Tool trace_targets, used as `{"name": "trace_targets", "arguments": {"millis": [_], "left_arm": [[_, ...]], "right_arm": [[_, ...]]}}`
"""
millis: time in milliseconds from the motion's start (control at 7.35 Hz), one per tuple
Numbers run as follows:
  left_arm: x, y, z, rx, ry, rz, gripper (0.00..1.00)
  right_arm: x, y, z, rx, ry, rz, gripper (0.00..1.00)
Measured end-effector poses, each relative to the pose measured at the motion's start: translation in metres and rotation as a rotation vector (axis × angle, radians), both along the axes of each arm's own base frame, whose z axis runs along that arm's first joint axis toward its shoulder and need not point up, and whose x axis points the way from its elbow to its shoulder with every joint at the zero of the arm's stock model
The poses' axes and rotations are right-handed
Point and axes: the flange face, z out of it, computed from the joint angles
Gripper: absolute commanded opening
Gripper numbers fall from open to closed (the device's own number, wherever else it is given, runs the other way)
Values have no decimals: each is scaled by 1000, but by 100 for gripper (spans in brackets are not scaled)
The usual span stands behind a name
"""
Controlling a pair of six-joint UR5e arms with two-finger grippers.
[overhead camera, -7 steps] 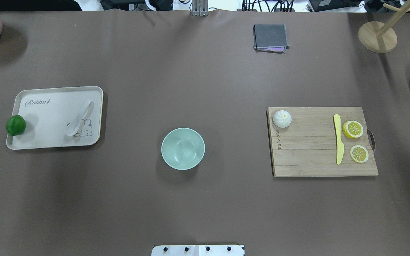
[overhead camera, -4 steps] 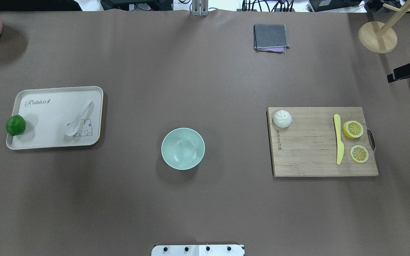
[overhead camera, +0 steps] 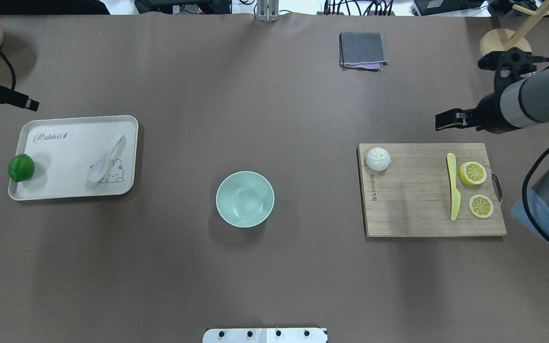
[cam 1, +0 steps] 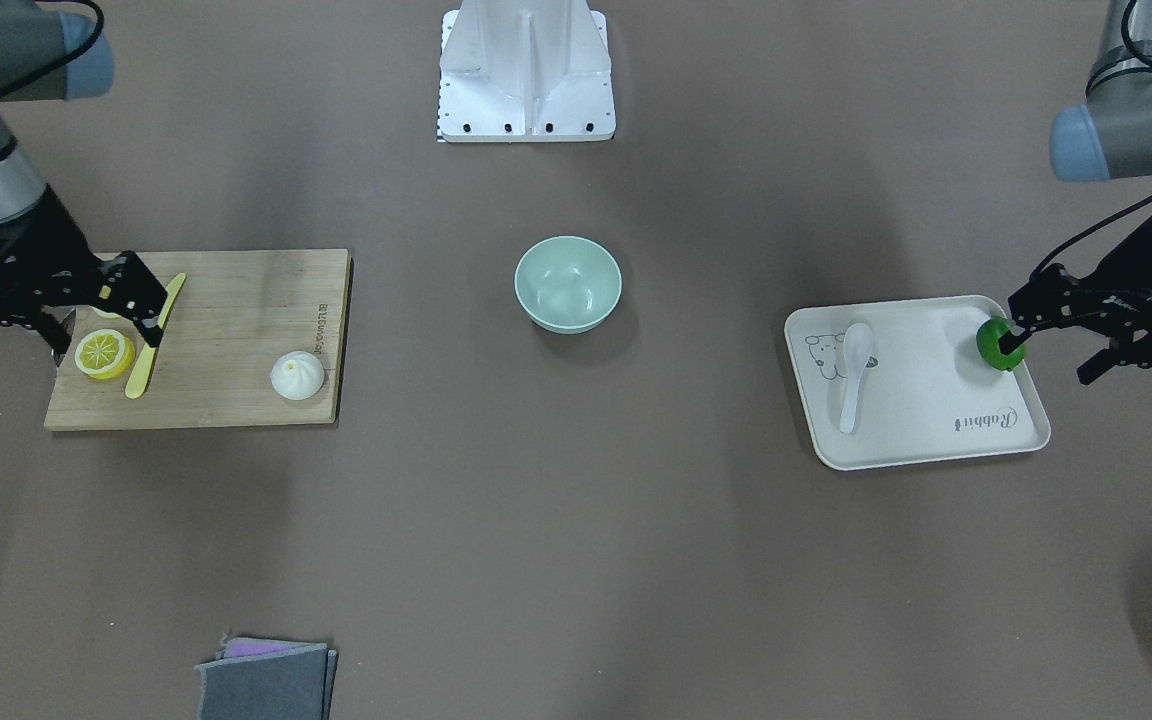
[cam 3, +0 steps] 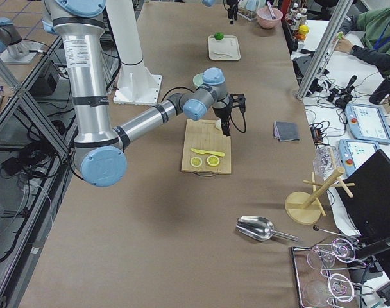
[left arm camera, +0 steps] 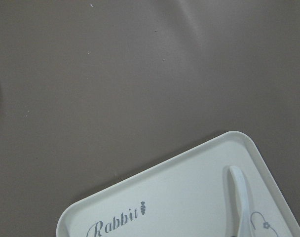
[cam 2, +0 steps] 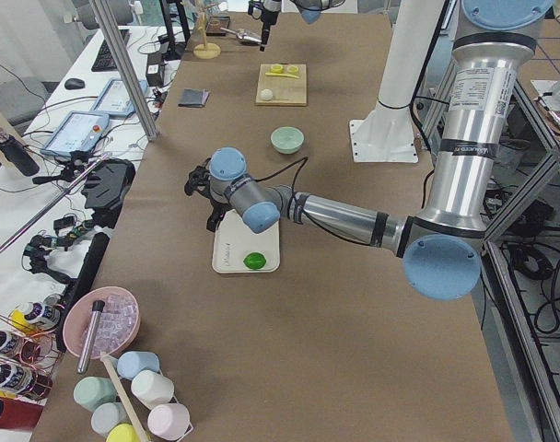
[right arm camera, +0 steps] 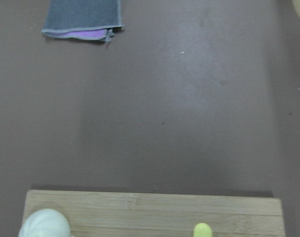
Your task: Put spoon and bun in bowl
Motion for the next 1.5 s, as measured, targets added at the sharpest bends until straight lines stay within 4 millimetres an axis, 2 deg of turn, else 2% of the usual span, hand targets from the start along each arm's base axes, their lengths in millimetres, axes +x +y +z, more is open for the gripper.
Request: {"name": "trace_targets", "arguments": {"millis": [136,272,544,680,952,1360,1496], "left_arm": [[25,2,-5,-1,-11,4,97],[57,6,-9,3,-34,2,92],[126,25,-17,9,-77,-10,84],[153,36,-16,17,-97,0,80],[178,48,-7,21,-123,19,73],[193,54,4,23,-152,27,62],[195,55,5,23,-154,32,47]], "right_arm": [[-13,5,-6,4,-3,3,100],[-18,8,-9,7,-6,3,100],[-19,10,-11,10,-8,4,100],[-19,10,-12,11,-8,5,100],[-19,10,-12,13,-8,6,100],[-18,10,-12,13,-8,7,100],[-18,10,-12,13,-7,8,100]]}}
